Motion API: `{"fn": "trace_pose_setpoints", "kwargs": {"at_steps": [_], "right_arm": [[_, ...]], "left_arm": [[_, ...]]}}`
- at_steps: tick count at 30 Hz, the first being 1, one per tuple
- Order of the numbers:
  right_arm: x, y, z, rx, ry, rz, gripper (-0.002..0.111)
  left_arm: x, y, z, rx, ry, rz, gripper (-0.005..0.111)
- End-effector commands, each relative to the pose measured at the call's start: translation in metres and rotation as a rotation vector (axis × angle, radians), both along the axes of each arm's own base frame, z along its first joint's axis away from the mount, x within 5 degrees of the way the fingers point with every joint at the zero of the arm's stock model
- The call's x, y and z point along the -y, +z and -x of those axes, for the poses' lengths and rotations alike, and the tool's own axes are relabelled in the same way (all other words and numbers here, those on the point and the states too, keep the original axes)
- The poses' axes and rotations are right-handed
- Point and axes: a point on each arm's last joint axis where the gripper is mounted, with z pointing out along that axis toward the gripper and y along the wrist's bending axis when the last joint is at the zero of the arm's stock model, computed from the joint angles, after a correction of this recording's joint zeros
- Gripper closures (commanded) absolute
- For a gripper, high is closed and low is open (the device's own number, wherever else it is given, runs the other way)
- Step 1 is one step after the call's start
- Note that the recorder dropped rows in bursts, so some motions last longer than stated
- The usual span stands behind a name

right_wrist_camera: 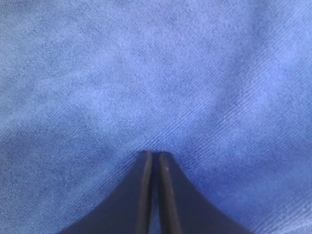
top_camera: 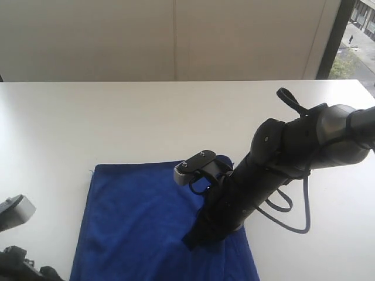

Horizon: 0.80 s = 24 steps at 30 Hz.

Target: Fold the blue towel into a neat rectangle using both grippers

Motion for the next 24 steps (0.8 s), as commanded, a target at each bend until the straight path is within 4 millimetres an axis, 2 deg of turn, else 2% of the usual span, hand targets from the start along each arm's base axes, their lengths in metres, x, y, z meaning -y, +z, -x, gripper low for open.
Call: {"fn": "trace_pose_setpoints", "kwargs": {"at_steps": [1, 3, 12, 19, 24], "right_arm": [[0.003, -0.018, 0.004, -0.040, 0.028, 0.040, 0.102], [0.003, -0.018, 0.004, -0.042, 0.029, 0.040, 0.102], [0.003, -0.018, 0.004, -0.036, 0.026, 0.041, 0.102], [0.003, -0.018, 0.004, -0.036, 0.026, 0.041, 0.102], [0.003, -0.018, 0.004, -0.036, 0.026, 0.041, 0.102]], "left_arm": [[-0.007, -0.018, 0.010, -0.006, 0.073, 0.022, 0.061], [-0.009, -0.022, 0.012, 0.000, 0.082, 0.007, 0.061], [-0.003, -0.016, 0.011, 0.044, 0.042, 0.094, 0.061], [-0.004, -0.025, 0.014, -0.012, 0.045, 0.078, 0.061], [-0.006, -0.027, 0.014, -0.001, 0.044, 0.055, 0.051]]}}
